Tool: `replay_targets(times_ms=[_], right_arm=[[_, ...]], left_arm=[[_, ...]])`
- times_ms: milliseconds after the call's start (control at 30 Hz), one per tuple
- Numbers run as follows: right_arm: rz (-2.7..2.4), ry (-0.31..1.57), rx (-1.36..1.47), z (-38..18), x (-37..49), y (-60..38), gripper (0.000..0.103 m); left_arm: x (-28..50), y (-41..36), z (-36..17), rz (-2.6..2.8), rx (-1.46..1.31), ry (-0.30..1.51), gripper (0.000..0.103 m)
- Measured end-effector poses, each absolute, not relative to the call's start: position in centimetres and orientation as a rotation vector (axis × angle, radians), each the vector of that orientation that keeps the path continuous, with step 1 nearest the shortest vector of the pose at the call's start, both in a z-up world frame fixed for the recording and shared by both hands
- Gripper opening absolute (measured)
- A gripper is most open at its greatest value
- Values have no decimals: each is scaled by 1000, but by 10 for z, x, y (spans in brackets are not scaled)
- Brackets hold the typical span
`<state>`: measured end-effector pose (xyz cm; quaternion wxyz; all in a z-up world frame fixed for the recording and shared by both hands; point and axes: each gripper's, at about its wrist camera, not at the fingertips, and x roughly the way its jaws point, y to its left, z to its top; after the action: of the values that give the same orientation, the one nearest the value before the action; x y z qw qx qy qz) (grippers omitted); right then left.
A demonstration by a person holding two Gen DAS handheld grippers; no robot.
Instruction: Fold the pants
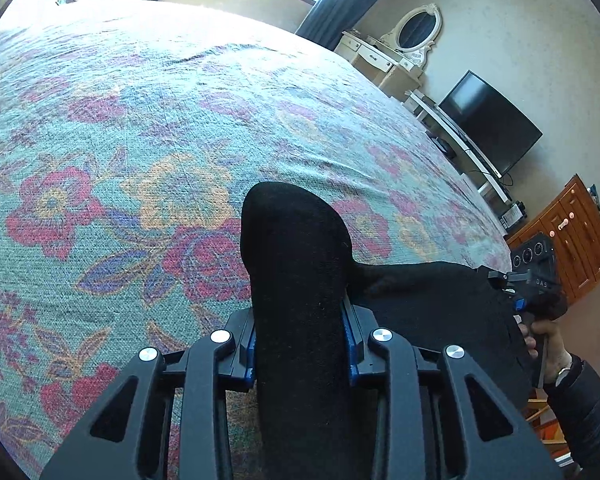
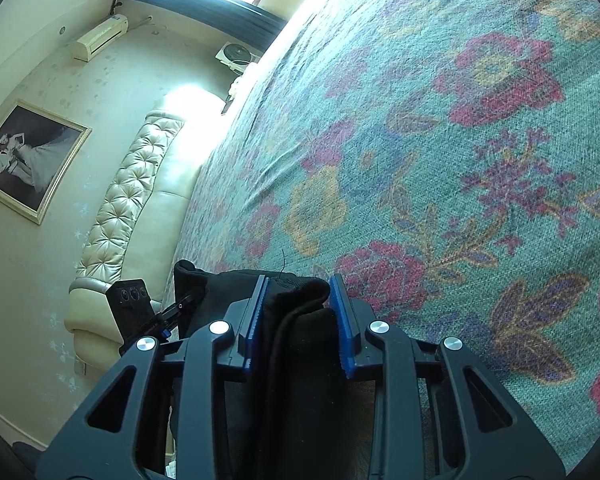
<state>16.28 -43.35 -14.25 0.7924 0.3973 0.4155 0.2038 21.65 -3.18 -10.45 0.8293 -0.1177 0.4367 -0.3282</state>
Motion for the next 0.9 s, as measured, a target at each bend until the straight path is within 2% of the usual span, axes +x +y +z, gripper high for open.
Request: replay_targets(times_ms=[400,900], right_arm=[[458,869,853,-131,189,-419,26],[496,892,894,-139,249,-396,26]], left_arm=[[219,-20,-99,-659,-265,906,28],[260,9,-97,-596,-300,935,28]])
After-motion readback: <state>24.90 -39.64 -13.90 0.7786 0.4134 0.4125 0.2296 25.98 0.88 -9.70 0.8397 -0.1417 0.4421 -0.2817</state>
